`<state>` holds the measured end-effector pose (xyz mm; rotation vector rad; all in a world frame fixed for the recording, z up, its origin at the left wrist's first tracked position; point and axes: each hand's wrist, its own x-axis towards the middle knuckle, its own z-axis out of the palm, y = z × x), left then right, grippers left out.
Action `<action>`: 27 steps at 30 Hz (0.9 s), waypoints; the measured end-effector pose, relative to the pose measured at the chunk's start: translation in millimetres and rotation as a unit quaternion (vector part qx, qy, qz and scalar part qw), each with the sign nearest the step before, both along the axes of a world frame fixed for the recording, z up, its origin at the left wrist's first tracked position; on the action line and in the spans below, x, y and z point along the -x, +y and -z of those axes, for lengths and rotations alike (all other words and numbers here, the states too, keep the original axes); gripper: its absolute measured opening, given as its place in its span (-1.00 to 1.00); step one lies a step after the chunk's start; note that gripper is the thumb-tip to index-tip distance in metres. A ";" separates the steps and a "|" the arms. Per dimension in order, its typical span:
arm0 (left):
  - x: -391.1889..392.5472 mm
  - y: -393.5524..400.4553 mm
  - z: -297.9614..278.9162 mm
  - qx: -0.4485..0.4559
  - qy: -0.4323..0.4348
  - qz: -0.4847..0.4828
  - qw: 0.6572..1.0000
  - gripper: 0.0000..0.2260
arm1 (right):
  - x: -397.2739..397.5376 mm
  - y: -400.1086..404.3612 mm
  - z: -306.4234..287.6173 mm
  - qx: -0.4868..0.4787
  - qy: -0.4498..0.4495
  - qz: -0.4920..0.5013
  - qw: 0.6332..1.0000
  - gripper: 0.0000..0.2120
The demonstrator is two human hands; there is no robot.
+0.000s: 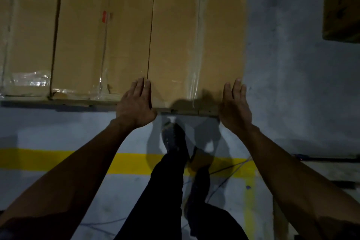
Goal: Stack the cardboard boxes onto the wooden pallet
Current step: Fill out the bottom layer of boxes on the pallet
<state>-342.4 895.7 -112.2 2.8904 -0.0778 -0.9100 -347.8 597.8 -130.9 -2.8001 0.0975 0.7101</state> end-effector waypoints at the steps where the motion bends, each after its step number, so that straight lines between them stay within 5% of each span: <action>1: 6.9 0.3 1.3 -0.012 -0.007 0.005 1.000 -0.15 | 4.3 -0.8 -0.9 -0.003 0.003 -0.009 1.000 -0.31; 5: 16.5 -4.8 10.3 -0.053 -0.053 0.015 0.997 -0.19 | 16.7 -2.3 -2.1 0.000 0.003 -0.029 1.000 -0.13; 10: 20.2 -2.0 23.7 -0.080 -0.125 0.049 0.988 -0.33 | 17.1 -2.1 1.3 0.011 -0.010 -0.024 1.000 -0.20; 27: 16.5 10.6 18.0 -0.077 -0.139 0.133 0.978 -0.43 | 16.9 3.2 9.2 -0.014 -0.027 0.007 1.000 -0.19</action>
